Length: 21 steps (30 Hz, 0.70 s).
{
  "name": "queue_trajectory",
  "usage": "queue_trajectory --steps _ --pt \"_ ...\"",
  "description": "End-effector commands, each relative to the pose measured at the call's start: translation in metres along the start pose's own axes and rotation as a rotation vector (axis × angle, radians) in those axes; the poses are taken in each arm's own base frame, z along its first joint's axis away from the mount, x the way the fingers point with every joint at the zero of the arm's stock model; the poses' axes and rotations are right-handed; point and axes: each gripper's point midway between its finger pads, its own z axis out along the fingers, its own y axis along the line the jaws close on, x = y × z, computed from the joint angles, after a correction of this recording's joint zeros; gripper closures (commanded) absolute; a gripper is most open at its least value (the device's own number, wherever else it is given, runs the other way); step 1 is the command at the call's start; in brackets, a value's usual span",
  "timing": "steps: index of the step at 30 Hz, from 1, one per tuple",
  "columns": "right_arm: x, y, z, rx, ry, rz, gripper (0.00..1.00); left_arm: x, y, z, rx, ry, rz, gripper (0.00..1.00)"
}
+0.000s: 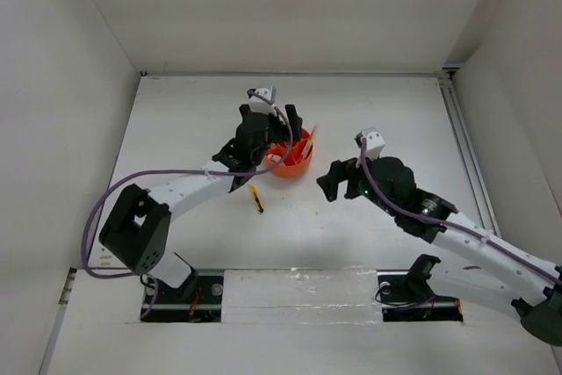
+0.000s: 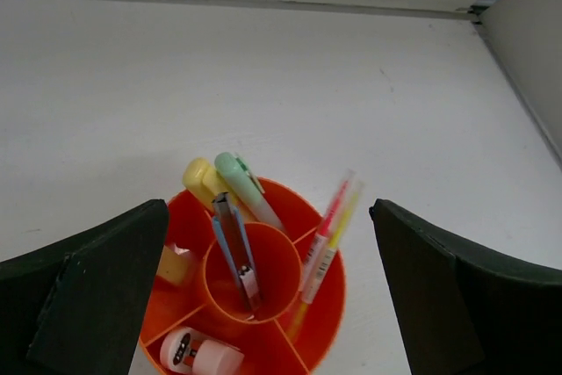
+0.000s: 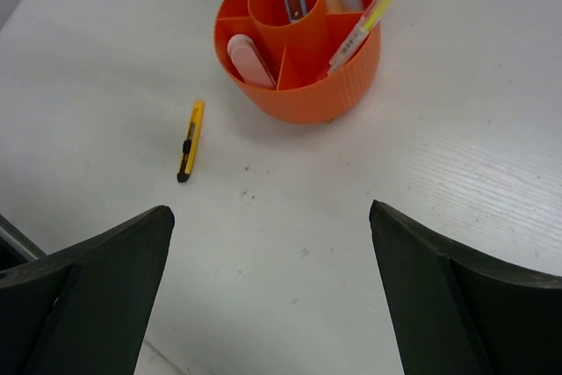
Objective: Sort the stationery into containers
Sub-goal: Place the stationery in the storage box, then pick up the stationery from the center of the board.
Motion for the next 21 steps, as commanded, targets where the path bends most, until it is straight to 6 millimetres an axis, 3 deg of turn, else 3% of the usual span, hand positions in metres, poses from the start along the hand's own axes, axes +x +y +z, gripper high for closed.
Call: queue_trajectory --steps 1,3,4,5,6,7,8,10,11,13,14,15,17,18,20,21 --pt "0.001 0.025 0.019 -0.085 0.011 -0.068 0.01 -0.067 -0.025 -0.035 0.076 -0.142 -0.073 0.0" --pt "0.01 0.041 0.027 -0.101 0.047 -0.093 0.01 -0.075 -0.013 -0.045 0.001 -0.131 -0.115 0.0" --pt "0.016 0.047 0.037 -0.091 0.076 -0.11 0.01 -0.087 -0.014 -0.05 -0.015 -0.144 -0.169 0.0" --pt "0.021 0.052 0.042 -0.085 0.09 -0.123 0.01 -0.1 0.0 -0.058 -0.104 -0.178 -0.219 0.0" --pt "0.028 0.063 0.044 -0.085 0.102 -0.147 0.01 -0.086 0.018 -0.061 -0.199 -0.11 -0.226 0.0" --pt "0.032 0.07 0.049 -0.08 0.113 -0.149 0.01 -0.105 0.024 -0.067 -0.238 -0.128 -0.277 0.0" --pt "0.04 0.076 0.06 -0.063 0.139 -0.158 0.01 -0.11 0.047 -0.07 -0.316 -0.125 -0.323 0.0" --pt "0.05 0.096 0.069 -0.075 0.159 -0.175 0.02 -0.094 0.077 -0.077 -0.449 -0.05 -0.398 0.0" --pt "0.059 0.105 0.084 -0.068 0.184 -0.193 0.05 -0.097 0.096 -0.078 -0.513 -0.048 -0.436 0.0" --pt "0.071 0.117 0.096 -0.059 0.219 -0.195 0.08 -0.079 0.113 -0.082 -0.57 0.016 -0.508 0.0" --pt "0.063 0.127 0.103 -0.052 0.208 -0.2 0.11 -0.063 0.124 -0.083 -0.596 0.054 -0.531 0.0" --pt "0.088 0.122 0.115 -0.014 0.283 -0.225 0.13 -0.061 0.132 -0.088 -0.594 0.066 -0.573 0.0" --pt "0.099 0.126 0.126 0.003 0.313 -0.238 0.14 -0.051 0.145 -0.096 -0.616 0.064 -0.616 0.0" --pt "0.107 0.132 0.138 0.004 0.335 -0.246 0.15 -0.036 0.153 -0.101 -0.64 0.074 -0.626 0.0" --pt "0.116 0.133 0.147 0.017 0.36 -0.259 0.18 -0.04 0.16 -0.115 -0.638 0.035 -0.658 0.0" --pt "0.121 0.138 0.149 0.014 0.371 -0.269 0.2 -0.03 0.163 -0.119 -0.645 0.04 -0.664 0.0"
